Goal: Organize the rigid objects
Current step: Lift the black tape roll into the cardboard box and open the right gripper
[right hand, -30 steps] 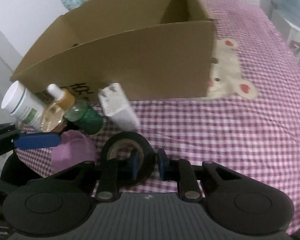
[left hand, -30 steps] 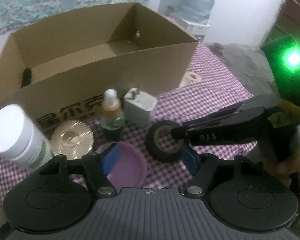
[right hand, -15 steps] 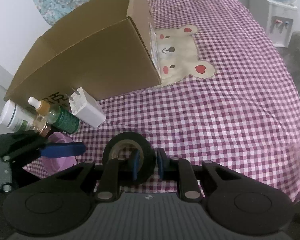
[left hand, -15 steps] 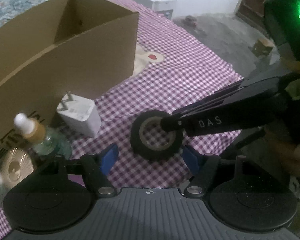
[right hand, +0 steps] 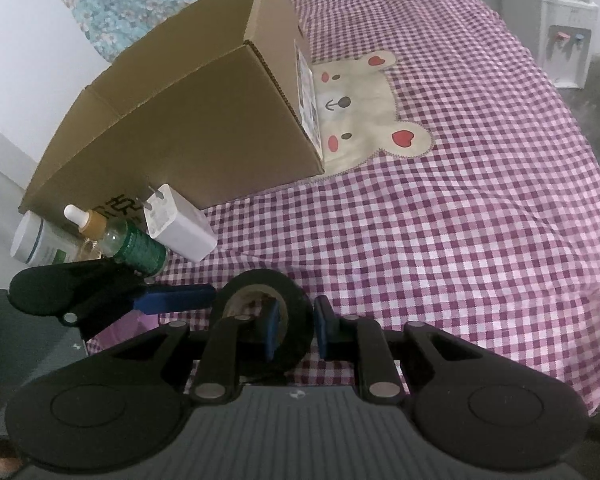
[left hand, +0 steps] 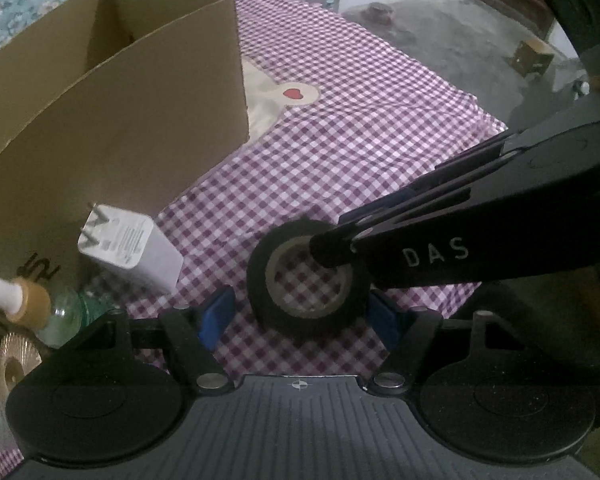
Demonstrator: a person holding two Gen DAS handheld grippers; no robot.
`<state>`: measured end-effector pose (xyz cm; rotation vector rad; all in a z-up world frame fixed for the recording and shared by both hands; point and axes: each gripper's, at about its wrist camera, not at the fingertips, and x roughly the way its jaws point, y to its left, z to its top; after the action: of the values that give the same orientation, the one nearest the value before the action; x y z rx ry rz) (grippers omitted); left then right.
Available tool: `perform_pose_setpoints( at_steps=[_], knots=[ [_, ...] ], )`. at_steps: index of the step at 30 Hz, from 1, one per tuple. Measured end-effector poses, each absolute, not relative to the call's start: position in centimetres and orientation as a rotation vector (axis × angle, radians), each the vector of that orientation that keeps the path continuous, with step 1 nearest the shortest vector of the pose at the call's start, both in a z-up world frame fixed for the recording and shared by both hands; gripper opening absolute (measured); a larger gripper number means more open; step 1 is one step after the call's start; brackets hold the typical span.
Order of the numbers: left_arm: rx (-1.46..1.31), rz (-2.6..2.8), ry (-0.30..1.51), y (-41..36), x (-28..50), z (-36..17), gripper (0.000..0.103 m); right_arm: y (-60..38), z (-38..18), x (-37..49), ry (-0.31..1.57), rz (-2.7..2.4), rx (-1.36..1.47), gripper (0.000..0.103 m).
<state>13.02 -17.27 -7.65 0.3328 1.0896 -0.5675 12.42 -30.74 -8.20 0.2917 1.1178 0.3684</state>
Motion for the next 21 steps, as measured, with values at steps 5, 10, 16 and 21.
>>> perform_pose_setpoints(
  at_steps=[5, 10, 16, 21],
  knots=[
    [0.361, -0.572, 1.078, -17.9, 13.2, -7.6, 0.066, -30.6, -8.2, 12.3, 1.108, 0.375, 0.286, 0.021],
    [0.348, -0.568, 1.08, -17.8, 13.2, -7.5, 0.066, -30.6, -8.3, 12.3, 1.101, 0.37, 0.289, 0.019],
    [0.328, -0.558, 1.06, -17.5, 13.0, -6.7, 0.066, -30.6, -7.7, 12.3, 1.088, 0.371, 0.274, 0.019],
    [0.314, -0.56, 0.99, -17.2, 11.9, -3.8, 0.066, -30.4, -5.3, 11.4, 1.043, 0.366, 0.242, 0.019]
  ],
)
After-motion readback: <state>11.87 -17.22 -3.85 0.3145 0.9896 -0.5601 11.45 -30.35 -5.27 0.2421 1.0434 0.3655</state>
